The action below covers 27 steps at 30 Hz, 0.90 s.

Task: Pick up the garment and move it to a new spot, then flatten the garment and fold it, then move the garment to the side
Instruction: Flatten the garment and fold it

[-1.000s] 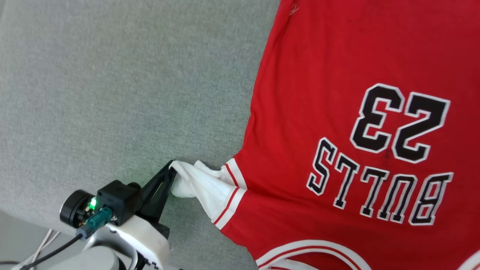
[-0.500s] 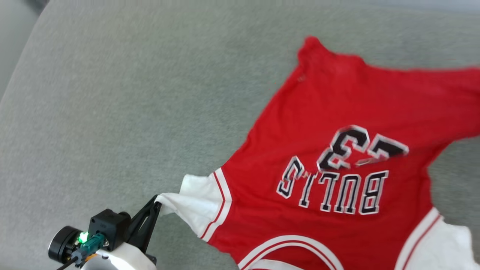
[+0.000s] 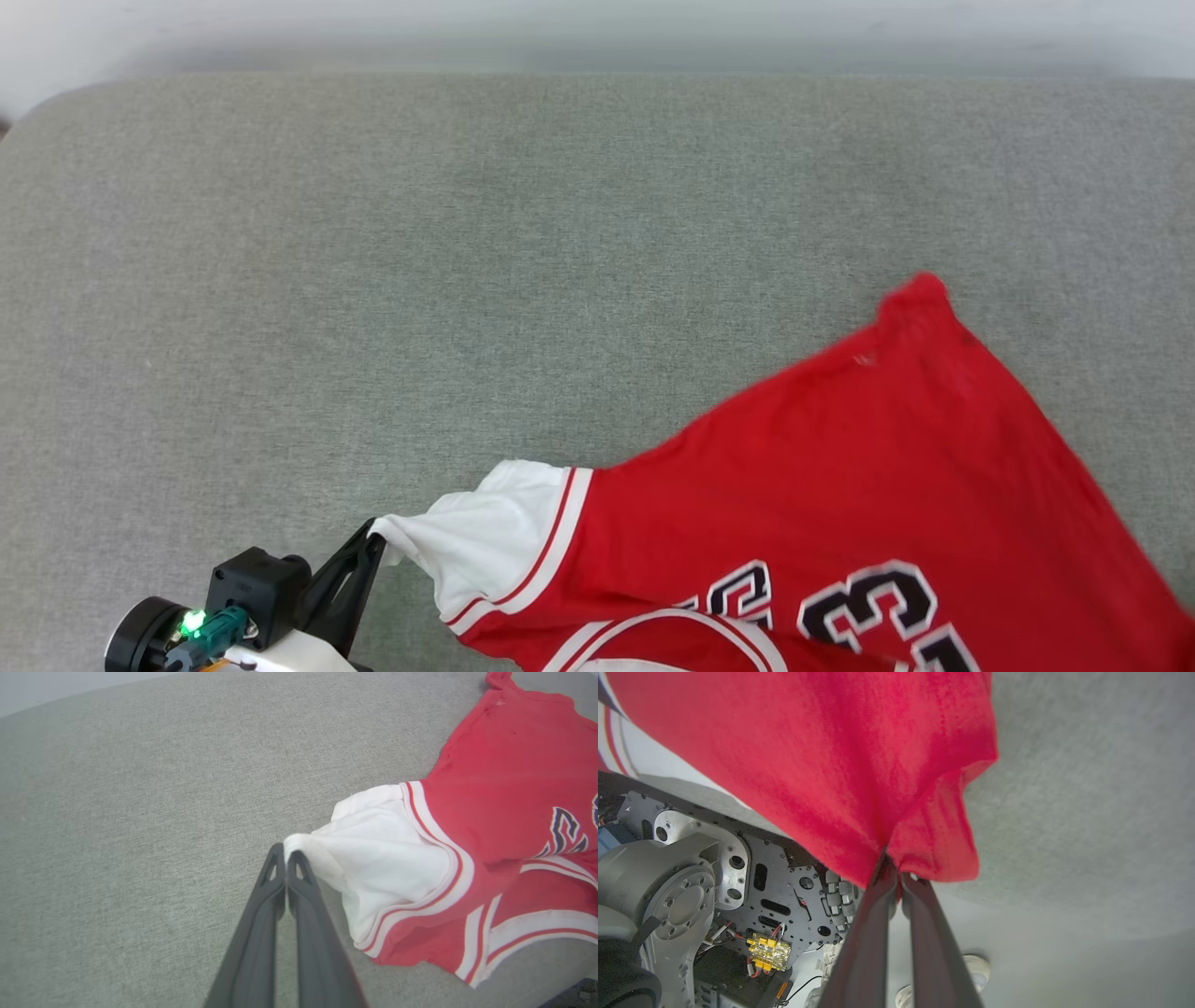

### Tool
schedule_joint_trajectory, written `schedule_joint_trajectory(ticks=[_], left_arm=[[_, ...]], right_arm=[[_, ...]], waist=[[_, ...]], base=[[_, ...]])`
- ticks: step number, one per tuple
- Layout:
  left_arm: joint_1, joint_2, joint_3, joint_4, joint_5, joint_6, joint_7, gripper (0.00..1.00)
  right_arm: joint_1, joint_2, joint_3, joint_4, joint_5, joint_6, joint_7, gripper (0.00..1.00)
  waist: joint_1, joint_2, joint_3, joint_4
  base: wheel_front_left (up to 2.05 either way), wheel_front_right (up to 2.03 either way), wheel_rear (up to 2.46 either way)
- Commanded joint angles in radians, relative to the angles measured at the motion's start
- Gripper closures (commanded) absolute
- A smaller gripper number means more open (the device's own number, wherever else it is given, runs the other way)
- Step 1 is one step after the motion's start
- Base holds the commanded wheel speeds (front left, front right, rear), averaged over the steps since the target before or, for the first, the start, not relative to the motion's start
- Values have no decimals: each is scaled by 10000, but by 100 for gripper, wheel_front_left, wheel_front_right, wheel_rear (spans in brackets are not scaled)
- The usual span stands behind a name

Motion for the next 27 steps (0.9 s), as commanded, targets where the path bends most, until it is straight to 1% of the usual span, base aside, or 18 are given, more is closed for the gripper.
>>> schedule_joint_trajectory(ticks=[1,5,6,7,10,15,18,20,21,22,25,27], left_arm=[[119,5,17,21,21,-29,-37,100],[52,-32,32,55,52,-68,-38,100],[43,-36,36,65,44,-70,-38,100],[48,-27,48,76,32,-65,-38,100],[80,-46,36,104,17,-72,-39,100],[-2,-88,14,83,77,-91,-26,100],[-189,-134,4,46,177,-123,1,100],[-323,-176,-3,28,265,-152,46,100],[-323,-176,-3,28,265,-152,46,100],[-399,-209,-15,26,311,-179,79,100],[-691,-325,-46,54,490,-252,154,100],[-880,-431,-61,85,593,-322,203,100]], right_arm=[[494,294,-117,47,-26,-9,-179,100],[1205,1034,-424,89,-300,-9,-651,99],[1191,1158,-564,77,-378,-8,-758,51],[1127,1250,-731,30,-446,-8,-849,0],[856,1159,-1399,-178,-602,-8,-993,0],[151,628,-2600,-1113,-696,-8,-943,0],[-630,196,-2950,-1731,-726,-8,-633,0],[-1277,-107,-2885,-2062,-729,-8,-280,0],[-1277,-107,-2885,-2062,-729,-8,-280,0],[-1640,-227,-2785,-2182,-700,-9,-63,0],[-2862,-567,-2157,-2371,-728,-9,714,0],[-3762,-648,-1526,-2344,-808,-8,1264,0]], waist=[[0,-1,-3,-46],[0,-1,37,-97],[0,-1,35,-112],[0,-1,28,-134],[0,-1,-34,-165],[0,-1,-16,-89],[0,-1,159,26],[0,-1,332,147],[0,-1,332,147],[0,-1,436,214],[0,-1,762,449],[0,-1,966,609]], base=[[0,0,0],[0,0,0],[0,0,0],[0,0,0],[0,0,0],[0,0,0],[0,0,0],[0,0,0],[0,0,0],[0,0,0],[0,0,0],[0,0,0]])
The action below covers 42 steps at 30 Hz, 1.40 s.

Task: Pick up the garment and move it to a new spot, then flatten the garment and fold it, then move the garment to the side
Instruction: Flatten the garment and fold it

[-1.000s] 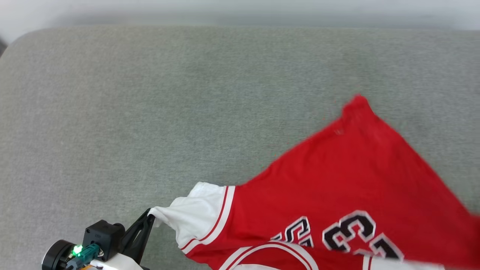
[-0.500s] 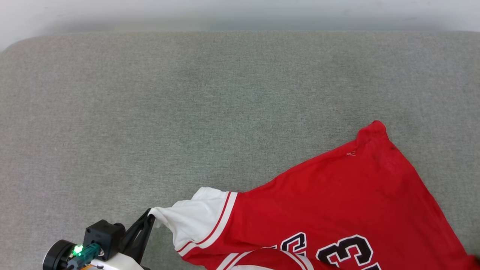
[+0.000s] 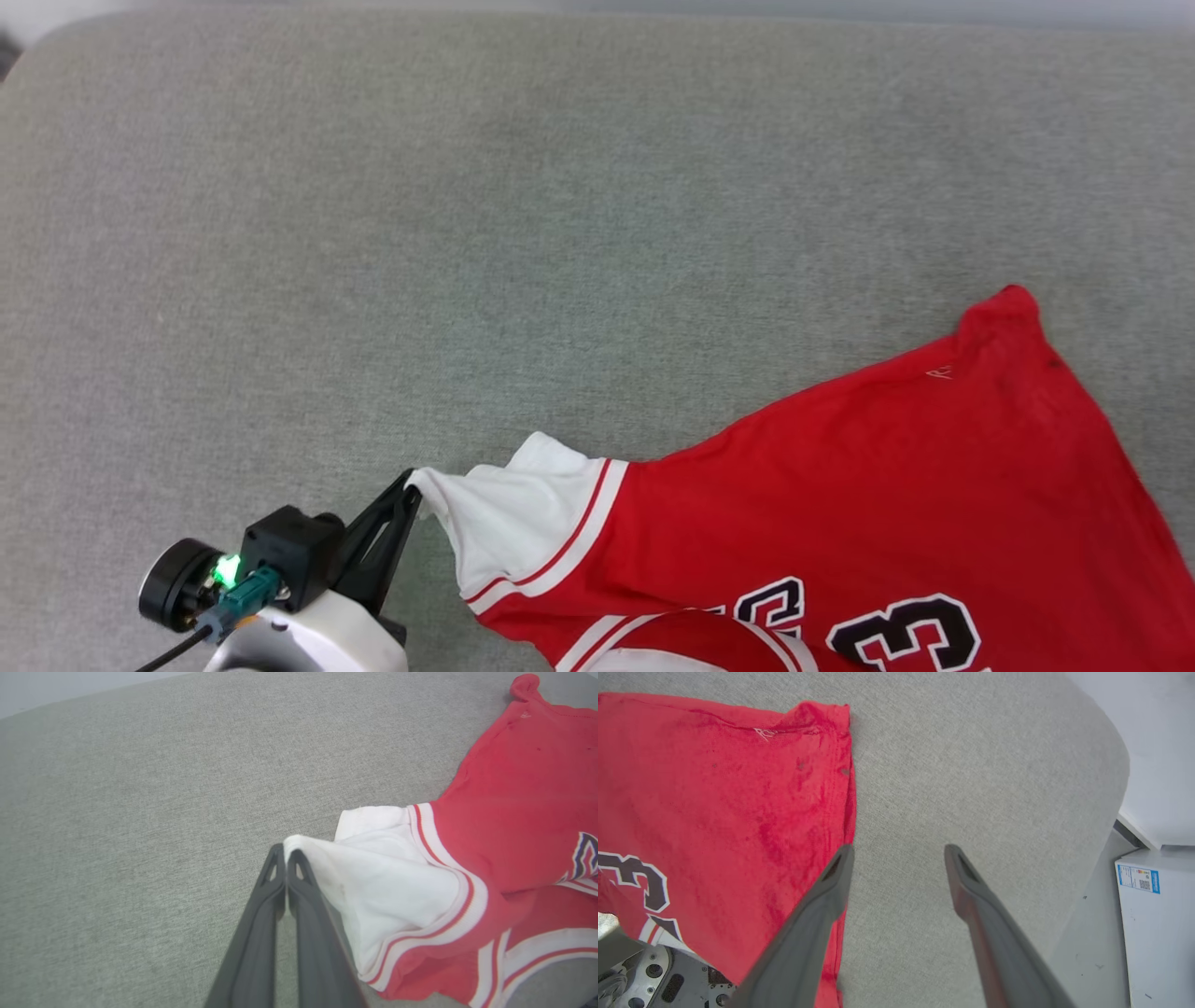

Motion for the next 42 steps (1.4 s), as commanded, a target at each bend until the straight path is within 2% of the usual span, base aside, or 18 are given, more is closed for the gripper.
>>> schedule_joint_trajectory(ticks=[1,7,11,15,20,22,29,34,39,42], left_arm=[[-158,-58,5,31,67,-4,6,100],[-604,-364,-4,91,329,-115,62,100],[-789,-524,1,155,420,-155,60,100],[-912,-698,9,221,474,-172,28,100],[-965,-910,-54,332,527,-220,10,100],[-942,-945,-71,405,503,-223,9,100],[-700,-879,38,557,437,-68,-47,100],[-601,-835,227,414,535,141,-113,100],[-1051,-984,662,145,783,346,-175,100],[-1593,-1010,862,160,1016,196,-171,100]], right_arm=[[-387,32,215,61,-83,-8,148,0],[-3138,1047,2240,1080,-814,-8,1464,0],[-4438,2021,3191,2244,-1358,-9,1727,0],[-4882,2651,3992,3452,-1560,-8,1594,0],[-4450,2972,5330,4574,-1394,-6,1286,0],[-4502,3009,5566,4677,-1288,-6,817,100],[-5127,2531,5386,4324,-850,-8,-1028,100],[-4826,2329,4942,3936,-787,-8,-2296,100],[-4390,2393,4009,3397,-935,-9,-3283,100],[-4268,2603,3504,3056,-1282,-9,-3616,100]], waist=[[0,0,279,258],[0,0,926,720],[0,0,1298,963],[0,0,1554,1099],[0,0,1618,1159],[0,0,1510,1106],[0,0,441,738],[0,0,-452,395],[0,0,-1019,33],[0,0,-1119,-227]], base=[[0,0,0],[0,0,0],[0,0,0],[0,0,0],[0,0,0],[0,0,0],[0,0,0],[0,0,0],[0,0,0],[0,0,0]])
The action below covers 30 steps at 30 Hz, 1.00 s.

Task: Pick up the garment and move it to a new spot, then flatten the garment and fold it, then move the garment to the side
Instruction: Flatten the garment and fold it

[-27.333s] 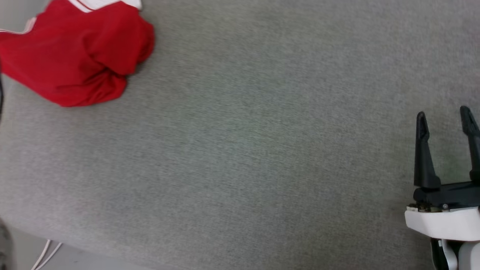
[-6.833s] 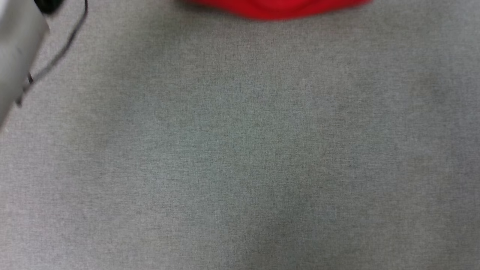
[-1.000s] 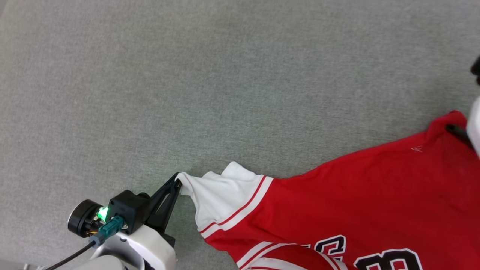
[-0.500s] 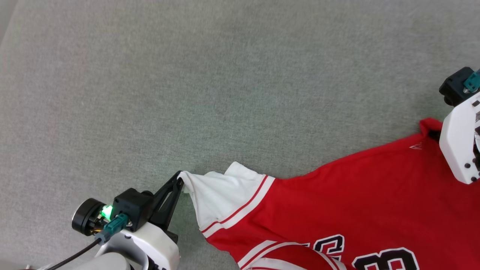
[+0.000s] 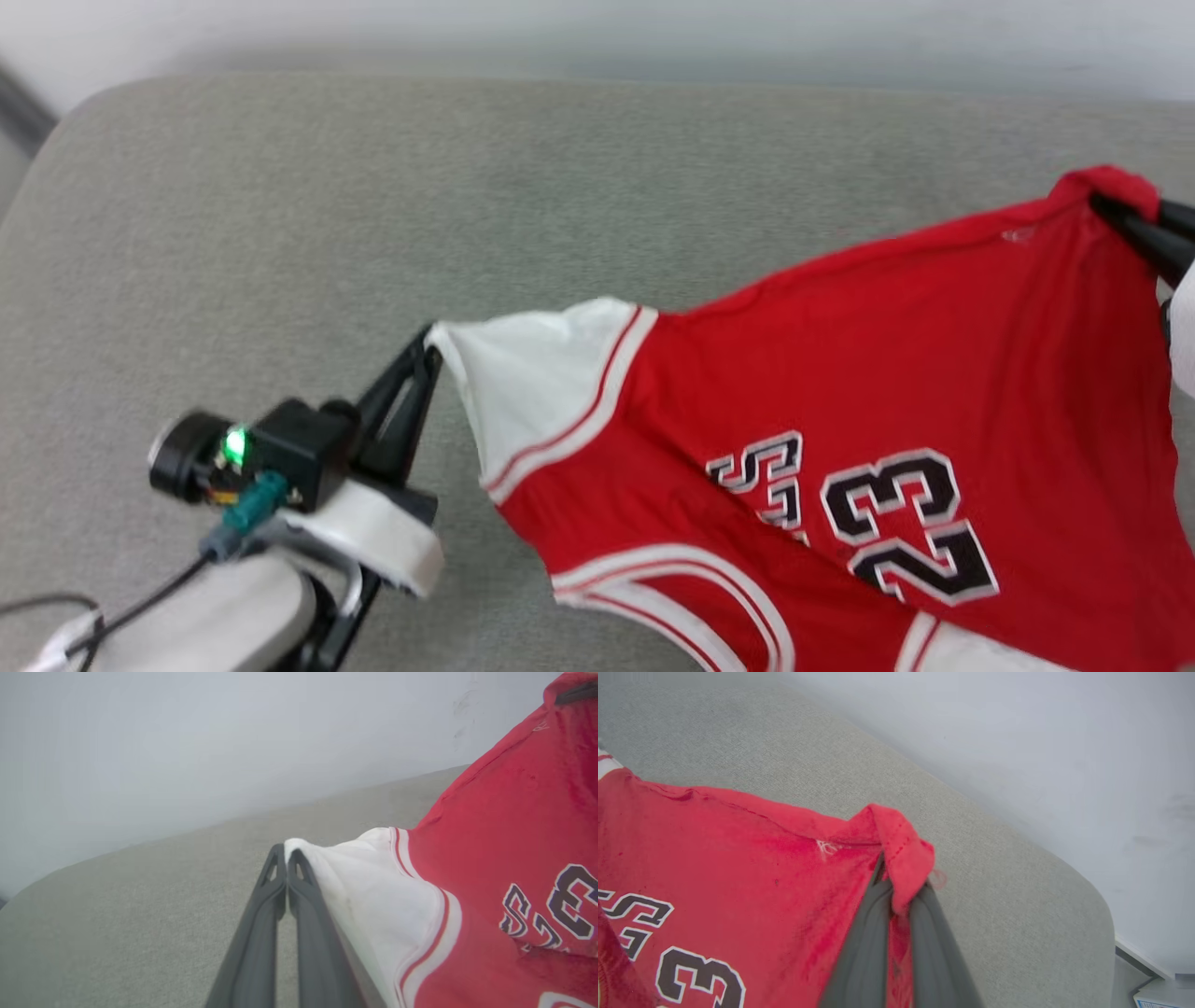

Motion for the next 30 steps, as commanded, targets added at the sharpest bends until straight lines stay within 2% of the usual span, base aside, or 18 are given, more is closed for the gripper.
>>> schedule_joint_trajectory(ticks=[1,8,13,18,25,28,30], left_arm=[[-382,7,90,59,143,-98,33,100],[-2751,74,355,472,872,-1029,718,100],[-4834,-32,762,879,1256,-1734,1344,100],[-7058,-448,1229,1737,1427,-2501,1771,100],[-10174,-1449,1726,3655,1710,-3469,1903,100],[-11433,-1912,1897,4571,1821,-3832,1791,100],[-11857,-2028,1923,4844,1903,-3941,1750,100]], right_arm=[[97,210,-161,-130,-157,-9,-86,100],[-1062,1336,-888,-661,-1353,-11,-289,100],[-2644,2088,-1163,-307,-2071,-11,-396,100],[-4581,2655,-1307,511,-2630,-11,-611,100],[-7571,3236,-1437,2267,-3647,-11,-1116,100],[-8808,3393,-1267,2993,-4086,-11,-1437,100],[-9212,3430,-1197,3212,-4221,-13,-1582,100]], waist=[[0,0,-167,-324],[0,0,317,-1000],[0,0,980,-1253],[0,0,1744,-1379],[0,0,2686,-1367],[0,0,2996,-1332],[0,0,3096,-1323]], base=[[0,0,0],[0,0,0],[0,0,0],[0,0,0],[0,0,0],[0,0,0],[0,0,0]])
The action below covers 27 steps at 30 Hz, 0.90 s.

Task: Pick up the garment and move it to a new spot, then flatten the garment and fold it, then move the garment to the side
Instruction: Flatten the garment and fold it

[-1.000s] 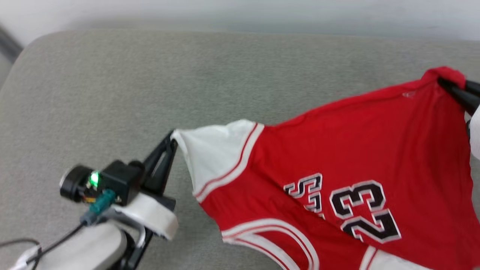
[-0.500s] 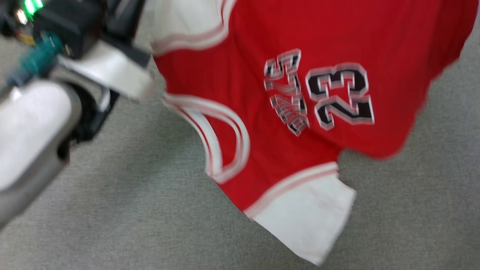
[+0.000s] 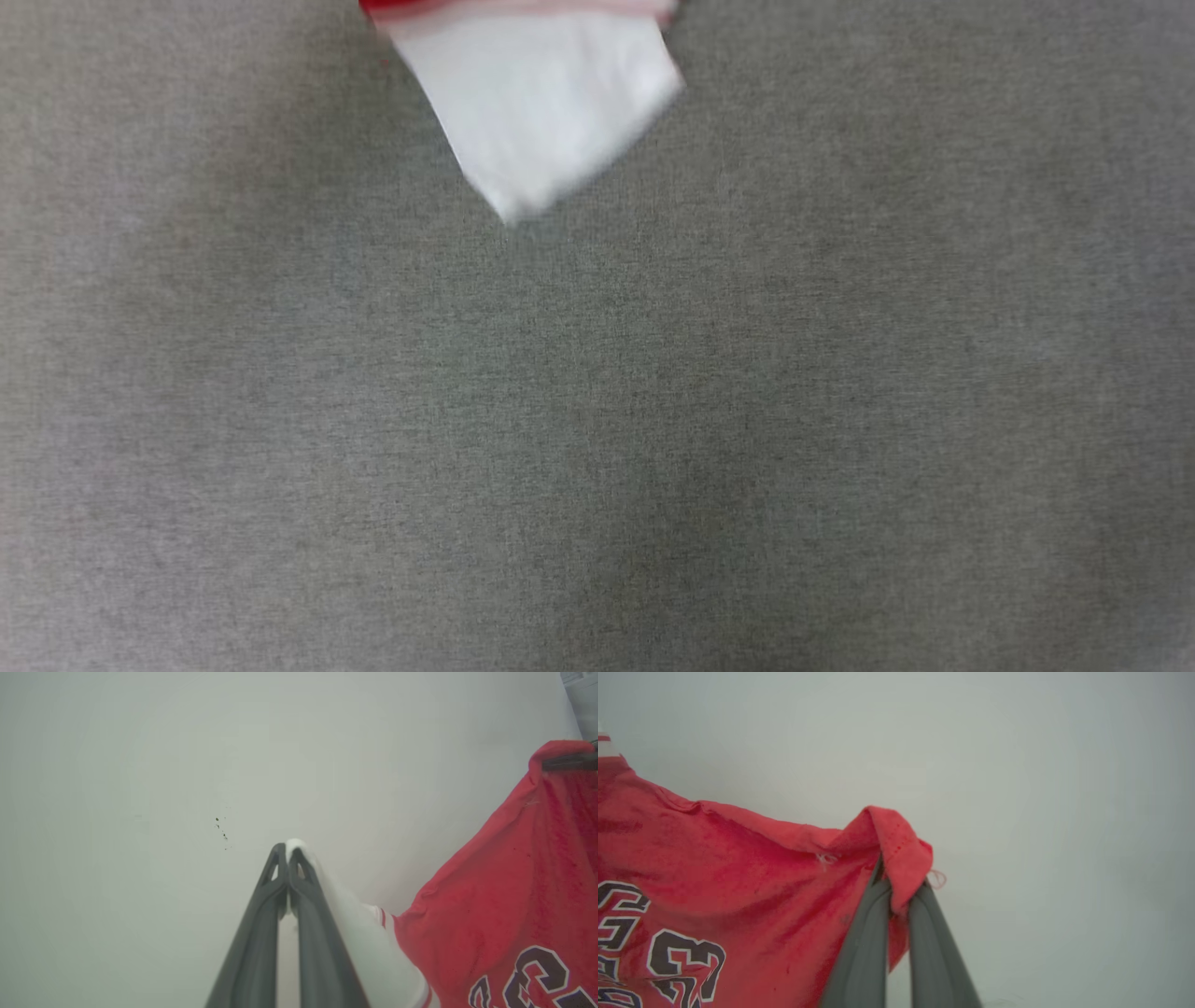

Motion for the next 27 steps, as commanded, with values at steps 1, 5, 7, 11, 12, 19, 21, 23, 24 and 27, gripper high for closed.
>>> schedule_joint_trajectory(ticks=[1,5,7,11,12,19,21,23,24,27], left_arm=[[-246,-60,49,104,34,-37,-58,100],[-1561,-474,183,1142,190,-426,-291,100],[-2039,-624,186,1618,251,-622,-412,100],[-2503,-870,92,2601,301,-1021,-670,100],[-2505,-934,75,2831,270,-1095,-769,100],[-1585,-1307,-195,4151,11,-1486,-1370,100],[-1081,-1338,-297,4394,-40,-1562,-1499,100],[-468,-1352,-447,4564,-96,-1638,-1615,100],[-145,-1326,-475,4620,-108,-1625,-1668,100],[972,-1262,-562,4650,-214,-1649,-1792,100]], right_arm=[[-218,49,45,107,-46,-13,-73,100],[-1415,251,341,987,-327,-13,-517,100],[-1869,309,465,1395,-419,-15,-744,100],[-2252,489,900,2146,-343,-13,-1126,100],[-2253,519,1030,2311,-300,-13,-1192,100],[-1459,727,2078,3348,48,-15,-1754,100],[-1064,762,2429,3595,208,-15,-1955,100],[-632,791,2802,3771,345,-13,-2166,100],[-358,787,3104,3829,424,-13,-2219,100],[397,729,3707,3903,829,-15,-2547,100]], waist=[[-2,0,213,29],[-2,0,498,42],[-2,0,620,58],[-2,0,834,114],[-2,0,880,137],[-2,0,972,260],[-2,0,892,282],[-2,0,792,299],[-2,0,730,298],[-2,0,478,319]], base=[[0,0,0],[0,0,0],[0,0,0],[0,0,0],[0,0,0],[0,0,0],[0,0,0],[0,0,0],[0,0,0],[0,0,0]])
